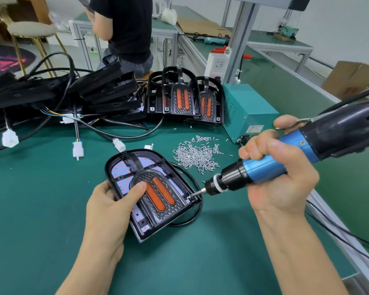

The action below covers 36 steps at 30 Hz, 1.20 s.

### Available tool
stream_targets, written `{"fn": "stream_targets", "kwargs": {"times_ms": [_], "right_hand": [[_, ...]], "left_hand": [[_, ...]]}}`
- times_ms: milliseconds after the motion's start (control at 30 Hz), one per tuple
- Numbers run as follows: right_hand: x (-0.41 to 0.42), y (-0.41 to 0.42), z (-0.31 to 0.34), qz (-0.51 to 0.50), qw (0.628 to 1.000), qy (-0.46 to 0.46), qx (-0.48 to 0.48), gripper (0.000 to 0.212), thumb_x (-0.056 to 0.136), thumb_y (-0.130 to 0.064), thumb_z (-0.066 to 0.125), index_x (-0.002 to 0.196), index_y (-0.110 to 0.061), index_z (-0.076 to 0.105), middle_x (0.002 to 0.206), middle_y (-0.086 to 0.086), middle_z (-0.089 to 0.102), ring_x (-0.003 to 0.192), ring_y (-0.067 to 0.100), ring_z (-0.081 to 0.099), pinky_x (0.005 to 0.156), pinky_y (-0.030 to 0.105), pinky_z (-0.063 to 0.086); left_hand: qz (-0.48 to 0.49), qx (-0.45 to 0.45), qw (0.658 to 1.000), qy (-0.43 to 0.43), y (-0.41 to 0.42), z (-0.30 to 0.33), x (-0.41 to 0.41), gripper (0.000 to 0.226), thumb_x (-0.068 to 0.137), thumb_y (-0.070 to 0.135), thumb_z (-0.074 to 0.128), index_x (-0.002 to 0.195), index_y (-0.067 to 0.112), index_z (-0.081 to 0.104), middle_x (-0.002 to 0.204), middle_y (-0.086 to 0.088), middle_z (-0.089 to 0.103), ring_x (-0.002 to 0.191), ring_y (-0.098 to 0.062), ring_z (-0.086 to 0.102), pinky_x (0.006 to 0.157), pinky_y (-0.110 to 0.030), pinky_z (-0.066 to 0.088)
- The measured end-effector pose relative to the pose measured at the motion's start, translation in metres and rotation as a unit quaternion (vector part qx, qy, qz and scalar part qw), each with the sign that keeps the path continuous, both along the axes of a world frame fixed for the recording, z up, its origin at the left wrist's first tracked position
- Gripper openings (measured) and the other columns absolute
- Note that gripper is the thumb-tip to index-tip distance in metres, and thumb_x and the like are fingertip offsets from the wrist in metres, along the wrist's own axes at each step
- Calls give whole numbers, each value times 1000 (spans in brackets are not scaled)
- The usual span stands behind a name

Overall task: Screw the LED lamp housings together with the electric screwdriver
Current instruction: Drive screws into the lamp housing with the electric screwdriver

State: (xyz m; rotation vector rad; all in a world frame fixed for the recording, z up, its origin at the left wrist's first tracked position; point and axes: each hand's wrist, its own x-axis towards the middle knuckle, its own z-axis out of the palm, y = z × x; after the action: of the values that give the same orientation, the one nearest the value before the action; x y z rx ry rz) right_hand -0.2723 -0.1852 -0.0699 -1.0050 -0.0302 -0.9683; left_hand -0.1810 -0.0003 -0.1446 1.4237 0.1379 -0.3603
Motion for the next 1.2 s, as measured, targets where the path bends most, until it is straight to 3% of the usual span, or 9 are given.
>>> {"fn": "stream_targets", "kwargs": {"times_ms": [167, 500, 700, 900, 1033, 1200], "right_hand": [[3, 1, -4, 7, 1000, -3, 4, 29, 63, -9, 56, 91, -14, 50, 55, -3, 47, 50, 13, 46, 58, 24, 43], [9, 0, -7, 28, 1000, 5, -13, 31, 63, -9, 58, 92, -11, 48, 54, -3, 48, 48, 14, 46, 56, 26, 43], [16, 3, -3, 80, 992, 2, -97, 28, 67, -6, 55, 93, -15, 54, 57, -5, 52, 50, 14, 48, 58, 25, 43], [15, 9, -6, 101, 987, 1, -125, 29, 67, -9, 57, 93, -21, 58, 59, -9, 55, 51, 15, 47, 58, 27, 42], [13, 11, -6, 99, 984, 17, -146, 32, 66, -10, 59, 93, -26, 62, 59, -7, 55, 52, 15, 46, 58, 29, 41], [12, 11, -8, 71, 990, -3, -125, 33, 69, -8, 55, 100, -18, 50, 60, -6, 53, 52, 14, 47, 58, 27, 43]], "left_hand": [[-1, -6, 1000, -5, 1, 0, 0, 39, 76, 7, 75, 112, 6, 60, 92, -4, 74, 80, -23, 71, 77, -42, 56], [2, -12, 1000, -20, -2, -4, 0, 51, 74, 10, 77, 120, 7, 55, 100, -4, 73, 85, -25, 71, 80, -47, 56], [2, -6, 1000, -27, -4, -3, 1, 52, 74, 9, 77, 120, 7, 54, 102, -5, 72, 88, -28, 70, 83, -51, 54], [2, 2, 999, -43, -8, -2, -1, 54, 75, 8, 77, 123, 6, 52, 109, -7, 70, 93, -28, 69, 83, -49, 55], [2, 22, 998, -63, -11, 2, -3, 52, 74, 8, 78, 119, 11, 53, 103, -2, 71, 89, -24, 70, 81, -44, 54], [3, 2, 1000, -16, -6, -1, 0, 42, 77, 9, 75, 114, 6, 56, 102, -9, 70, 86, -26, 69, 81, -45, 55]]}}
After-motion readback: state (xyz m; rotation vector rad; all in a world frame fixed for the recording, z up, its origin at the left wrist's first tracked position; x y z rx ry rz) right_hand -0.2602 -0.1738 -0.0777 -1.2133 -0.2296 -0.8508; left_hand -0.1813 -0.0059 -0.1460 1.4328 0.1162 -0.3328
